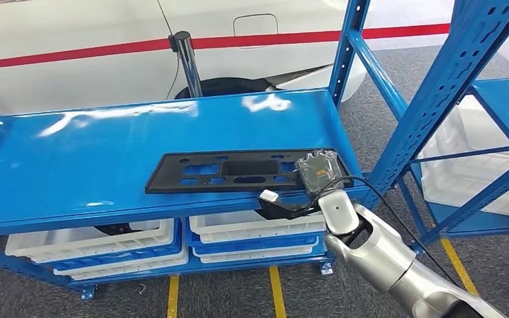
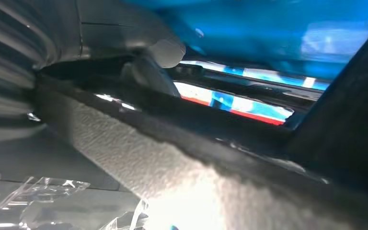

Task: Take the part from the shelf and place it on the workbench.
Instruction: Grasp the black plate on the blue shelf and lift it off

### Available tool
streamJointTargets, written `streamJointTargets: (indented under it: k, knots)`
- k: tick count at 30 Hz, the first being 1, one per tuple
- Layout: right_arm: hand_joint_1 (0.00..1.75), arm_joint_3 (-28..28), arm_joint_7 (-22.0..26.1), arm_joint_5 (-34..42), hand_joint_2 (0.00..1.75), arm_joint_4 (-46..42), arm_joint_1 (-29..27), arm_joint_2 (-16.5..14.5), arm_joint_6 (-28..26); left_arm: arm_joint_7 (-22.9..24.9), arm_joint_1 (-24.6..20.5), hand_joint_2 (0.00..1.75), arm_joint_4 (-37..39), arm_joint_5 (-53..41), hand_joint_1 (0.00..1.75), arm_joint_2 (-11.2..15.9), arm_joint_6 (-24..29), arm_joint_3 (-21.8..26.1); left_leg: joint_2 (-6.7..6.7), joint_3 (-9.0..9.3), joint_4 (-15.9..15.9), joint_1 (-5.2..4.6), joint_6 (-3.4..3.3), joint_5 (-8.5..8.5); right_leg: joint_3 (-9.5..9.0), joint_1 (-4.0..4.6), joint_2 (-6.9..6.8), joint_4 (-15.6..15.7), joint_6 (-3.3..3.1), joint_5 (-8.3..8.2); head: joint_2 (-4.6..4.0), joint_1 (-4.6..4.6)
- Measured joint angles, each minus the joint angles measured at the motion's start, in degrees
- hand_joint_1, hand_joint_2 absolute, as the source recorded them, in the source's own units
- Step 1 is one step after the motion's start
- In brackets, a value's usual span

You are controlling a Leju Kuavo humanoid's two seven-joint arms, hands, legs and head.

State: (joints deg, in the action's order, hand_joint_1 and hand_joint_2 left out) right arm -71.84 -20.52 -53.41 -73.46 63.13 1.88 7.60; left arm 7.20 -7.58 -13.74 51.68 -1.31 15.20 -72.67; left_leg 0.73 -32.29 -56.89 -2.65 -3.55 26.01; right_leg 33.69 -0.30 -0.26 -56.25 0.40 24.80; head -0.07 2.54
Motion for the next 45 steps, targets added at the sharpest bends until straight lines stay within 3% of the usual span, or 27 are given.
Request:
streamJointTargets:
  k: [1, 3, 5, 6, 7, 9, 11, 12, 15, 25, 40, 45]
  knots:
    - [1.75, 0.1, -0.1, 0.0, 1.75, -0.1, 0.0, 0.0, 0.0, 0.0, 0.0, 0.0, 0.0, 0.0, 0.0, 0.0, 0.0, 0.0, -0.06, -0.95, -2.1, 0.25, 0.56, 1.36, -0.09, -0.32, -0.08, 0.1, -0.07, -0.09, 0.0, 0.05]
    - [1.75, 0.1, -0.2, 0.1, 1.75, -0.2, 0.0, 0.1, 0.1, 0.0, 0.0, 0.0, 0.0, 0.0, 0.0, -0.1, 0.0, 0.0, -0.18, -4.27, -9.4, 1.4, 1.76, 4.94, -0.1, -0.55, -0.14, 0.2, -0.11, -0.09, 0.0, 0.11]
    - [1.75, 0.1, -0.3, 0.1, 1.75, -0.2, 0.0, 0.3, 0.1, 0.0, 0.1, 0.0, 0.0, 0.0, 0.0, -0.1, 0.0, 0.0, -0.24, -6.98, -15.0, 2.42, 2.62, 6.47, -0.1, -0.73, -0.17, 0.2, -0.04, -0.07, 0.0, 0.11]
    - [1.75, 0.1, -0.4, 0.1, 1.75, -0.3, 0.0, 0.4, 0.1, 0.0, 0.2, 0.44, 0.0, 0.0, 0.0, -0.1, 0.0, 0.0, -0.27, -6.99, -15.0, 2.81, 2.97, 5.74, -0.13, -0.87, -0.18, 0.1, 0.04, -0.05, 0.0, 0.11]
    - [1.75, 0.1, -0.4, 0.1, 1.75, -0.4, 0.0, 0.5, 0.1, -0.1, 0.2, 0.87, 0.0, -0.1, 0.0, -0.1, 0.0, 0.0, -0.31, -5.76, -12.3, 3.13, 3.25, 3.98, -0.19, -1.02, -0.16, 0.1, 0.18, -0.03, 0.0, 0.11]
    - [1.75, 0.2, -0.5, 0.2, 1.75, -0.5, 0.0, 0.7, 0.1, -0.7, 0.1, 1.75, 0.0, -0.3, 0.0, -0.1, 0.2, 0.0, -0.41, -1.62, -3.6, 3.4, 3.49, 0.25, -0.31, -1.2, -0.1, 0.1, 0.71, 0.01, 0.0, 0.12]
    - [1.75, 0.3, -0.7, 0.3, 1.75, -0.6, -0.1, 0.9, 0.1, -1.9, 0.0, 1.75, 0.0, -0.6, 0.0, -0.1, 0.5, 0.0, -0.42, 0.69, 1.5, 3.17, 3.11, -1.17, -0.21, -1.13, 0.03, 0.1, 1.48, 0.06, 0.0, 0.11]
    - [1.75, 0.3, -0.8, 0.3, 1.75, -0.6, -0.1, 1.1, 0.1, -2.5, 0.0, 1.75, 0.0, -0.8, 0.0, -0.1, 0.7, 0.0, -0.37, 0.86, 2.0, 3.04, 2.91, -1.05, -0.14, -1.03, 0.12, 0.1, 1.37, 0.15, 0.0, 0.1]
    - [1.75, 0.3, -1.0, 0.3, 1.75, -0.9, -0.3, 1.8, 0.1, -4.0, 0.1, 1.75, 0.0, -1.2, 0.0, 0.0, 1.1, 0.0, -0.29, 0.98, 2.1, 2.95, 2.67, -1.22, -0.23, -0.94, 0.21, 0.3, 0.37, 0.01, 0.0, 0.08]
    - [1.75, 0.4, -1.3, 0.0, 1.75, -1.9, -0.5, 2.7, 0.2, -5.8, -0.2, 1.75, 0.0, -1.3, 0.0, 0.0, 2.2, 0.0, -0.31, 0.97, 2.0, 2.81, 2.01, -1.09, -0.73, -1.0, 0.2, 1.4, 2.27, -0.48, 0.0, 0.09]
    - [1.75, 0.3, -1.3, -2.1, 1.75, -3.0, -0.8, 3.6, -0.4, -5.7, -1.5, 1.75, 0.0, -0.3, 0.0, 0.0, 4.1, 1.5, -0.31, 1.09, 2.2, 2.99, 2.04, -1.12, -0.75, -0.71, 0.19, 1.4, 2.36, -0.43, 0.0, 0.09]
    - [1.75, 0.2, -0.6, -7.4, 1.75, -3.8, -0.5, 3.9, -2.4, -6.2, -1.5, 1.75, 0.0, -0.4, 0.0, 0.0, 3.5, 1.8, -0.32, 1.05, 2.2, 2.99, 2.04, -1.12, -0.72, -0.71, 0.19, 1.4, 2.36, -0.43, 0.0, 0.09]
